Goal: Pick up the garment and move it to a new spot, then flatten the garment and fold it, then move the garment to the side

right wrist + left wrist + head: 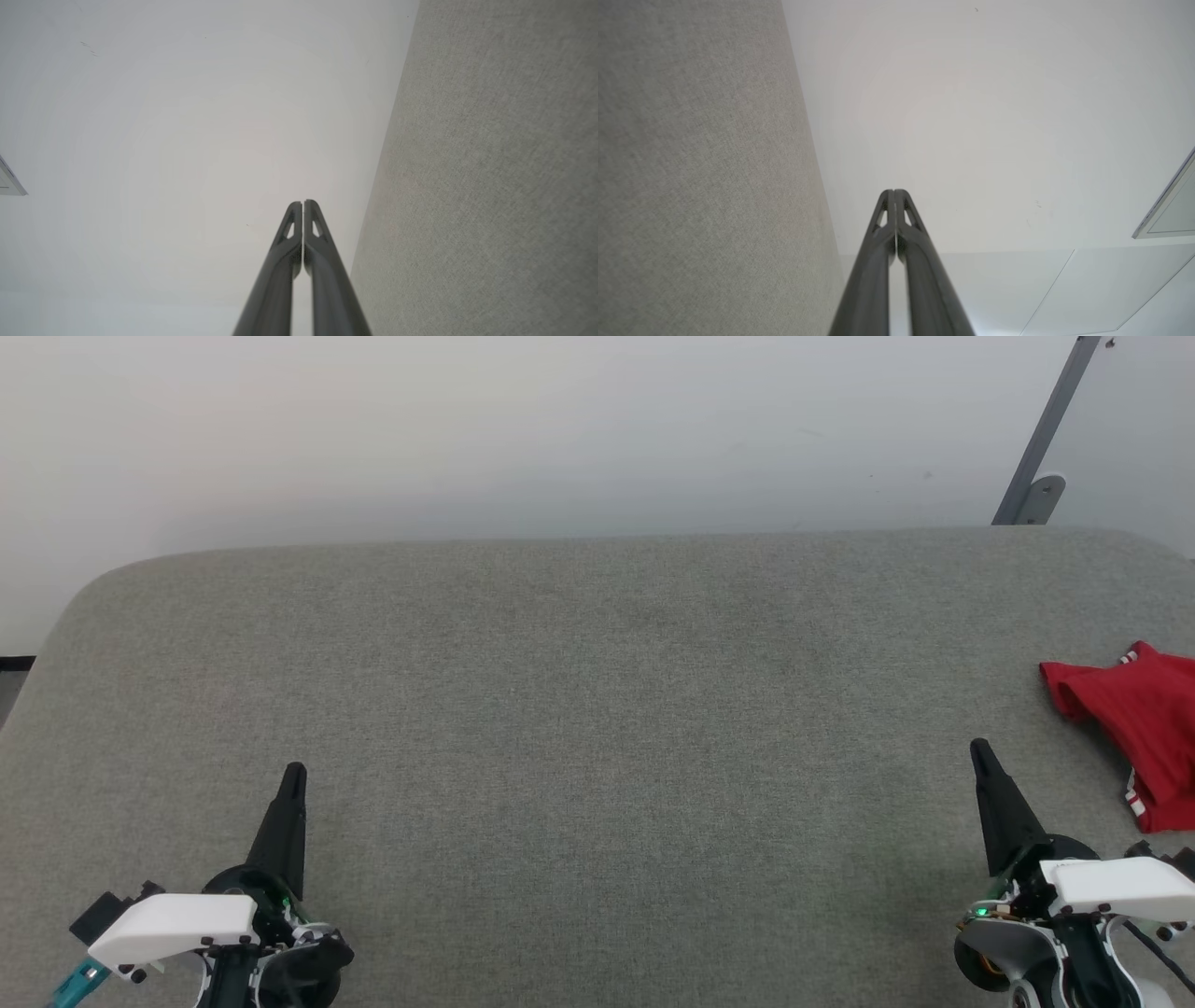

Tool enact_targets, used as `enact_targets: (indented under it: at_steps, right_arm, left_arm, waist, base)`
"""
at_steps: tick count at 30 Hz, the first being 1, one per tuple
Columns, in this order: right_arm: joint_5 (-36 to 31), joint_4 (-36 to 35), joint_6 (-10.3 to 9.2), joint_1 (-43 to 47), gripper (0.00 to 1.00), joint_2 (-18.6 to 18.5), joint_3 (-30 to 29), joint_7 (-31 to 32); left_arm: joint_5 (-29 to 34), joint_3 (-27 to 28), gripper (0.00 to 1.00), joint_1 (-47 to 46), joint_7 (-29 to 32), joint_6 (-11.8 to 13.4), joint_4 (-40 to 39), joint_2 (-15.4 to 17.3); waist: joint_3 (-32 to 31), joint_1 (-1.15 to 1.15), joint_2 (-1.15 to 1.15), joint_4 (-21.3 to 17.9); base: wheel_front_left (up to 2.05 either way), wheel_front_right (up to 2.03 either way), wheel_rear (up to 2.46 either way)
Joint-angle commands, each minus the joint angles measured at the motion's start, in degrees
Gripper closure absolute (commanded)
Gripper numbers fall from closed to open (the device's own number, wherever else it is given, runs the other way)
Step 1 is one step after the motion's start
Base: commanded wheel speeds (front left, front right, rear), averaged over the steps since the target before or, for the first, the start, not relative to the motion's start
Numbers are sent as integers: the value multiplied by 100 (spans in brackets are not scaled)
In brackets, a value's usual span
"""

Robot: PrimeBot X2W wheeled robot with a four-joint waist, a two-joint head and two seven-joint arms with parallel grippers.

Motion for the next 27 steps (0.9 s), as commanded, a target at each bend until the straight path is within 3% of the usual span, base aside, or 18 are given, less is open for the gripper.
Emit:
enact_targets:
  at_steps: [1, 27]
  right_arm:
    - [22, -2, 0, -19, 100, 10, -2, 6]
    - [23, -1, 1, -19, 100, 10, -1, 6]
  left_arm:
    - [-18, -3, 100, -75, 3, -33, -3, 13]
    - [-18, -3, 100, -75, 3, -33, -4, 13]
  waist:
    - [0, 0, 0, 0]
    - [0, 0, 0, 0]
  base:
    - [0, 0, 0]
    - [0, 0, 0]
